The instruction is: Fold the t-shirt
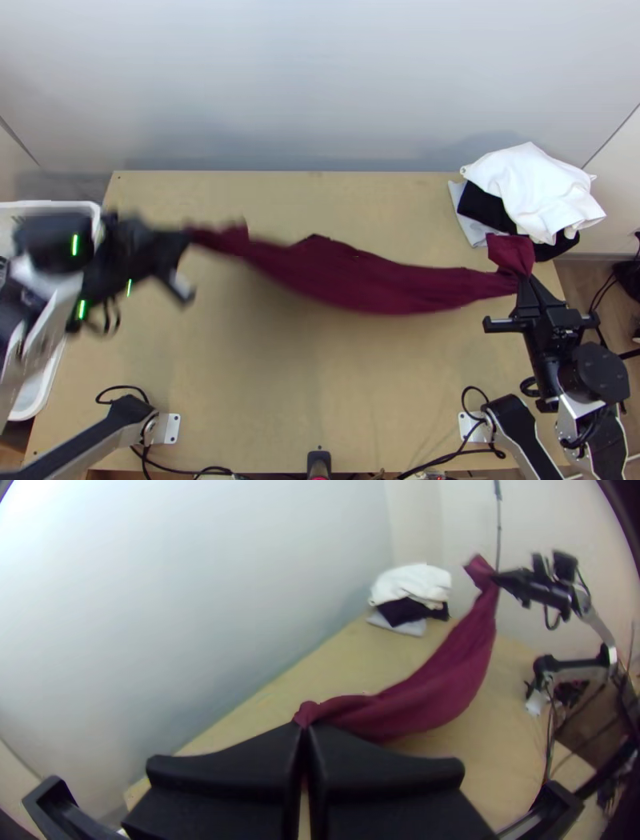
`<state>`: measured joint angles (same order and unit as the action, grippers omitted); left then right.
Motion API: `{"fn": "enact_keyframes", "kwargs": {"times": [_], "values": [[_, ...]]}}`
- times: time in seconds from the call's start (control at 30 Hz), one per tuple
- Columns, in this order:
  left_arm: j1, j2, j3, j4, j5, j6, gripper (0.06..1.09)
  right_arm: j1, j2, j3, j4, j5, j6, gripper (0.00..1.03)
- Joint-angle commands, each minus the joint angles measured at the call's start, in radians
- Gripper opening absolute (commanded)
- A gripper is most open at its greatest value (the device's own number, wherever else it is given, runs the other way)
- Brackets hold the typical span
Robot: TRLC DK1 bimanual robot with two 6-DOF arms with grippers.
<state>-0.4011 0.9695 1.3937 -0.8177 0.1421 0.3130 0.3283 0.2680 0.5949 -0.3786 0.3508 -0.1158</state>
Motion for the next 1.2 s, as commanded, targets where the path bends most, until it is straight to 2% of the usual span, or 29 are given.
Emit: {"fn": "enact_keyframes", "kwargs": {"times": [0.0,0.03,0.13,0.2,0.37,0.47,0.53,0.63,0.77,1.17], "values": [[-0.16,-0.345,-0.394,-0.161,-0.003,0.09,0.15,-0.02,-0.058,-0.033,-0.025,0.001,0.016,0.03],[-0.173,-0.339,-0.409,-0.201,-0.004,0.09,0.29,-0.017,-0.058,-0.038,-0.025,0.001,0.016,0.03],[-0.182,-0.336,-0.487,-0.299,-0.01,0.124,0.79,0.008,-0.058,-0.058,-0.02,0.001,0.015,0.03],[-0.188,-0.319,-0.538,-0.351,-0.036,0.164,1.03,0.014,-0.058,-0.072,-0.016,0.001,0.013,0.03],[-0.202,-0.264,-0.59,-0.385,-0.041,0.19,1.04,0.014,-0.059,-0.096,-0.002,0.002,0.002,0.03],[-0.211,-0.232,-0.59,-0.29,-0.045,0.153,1.04,0.014,-0.059,-0.101,0.006,0.002,0.001,0.03],[-0.203,-0.167,-0.575,-0.176,-0.078,0.069,1.04,0.014,-0.061,-0.107,0.009,0.002,0.001,0.03],[-0.174,-0.035,-0.522,-0.041,-0.079,-0.063,1.04,0.014,-0.061,-0.109,0.017,0.002,0.001,0.03],[-0.182,0.097,-0.473,0.058,-0.079,-0.164,1.04,0.014,-0.061,-0.11,0.024,0.002,0.001,0.03],[-0.354,0.235,-0.513,0.063,-0.079,-0.17,1.04,0.008,-0.062,-0.084,0.041,0.005,-0.048,0.03]]}}
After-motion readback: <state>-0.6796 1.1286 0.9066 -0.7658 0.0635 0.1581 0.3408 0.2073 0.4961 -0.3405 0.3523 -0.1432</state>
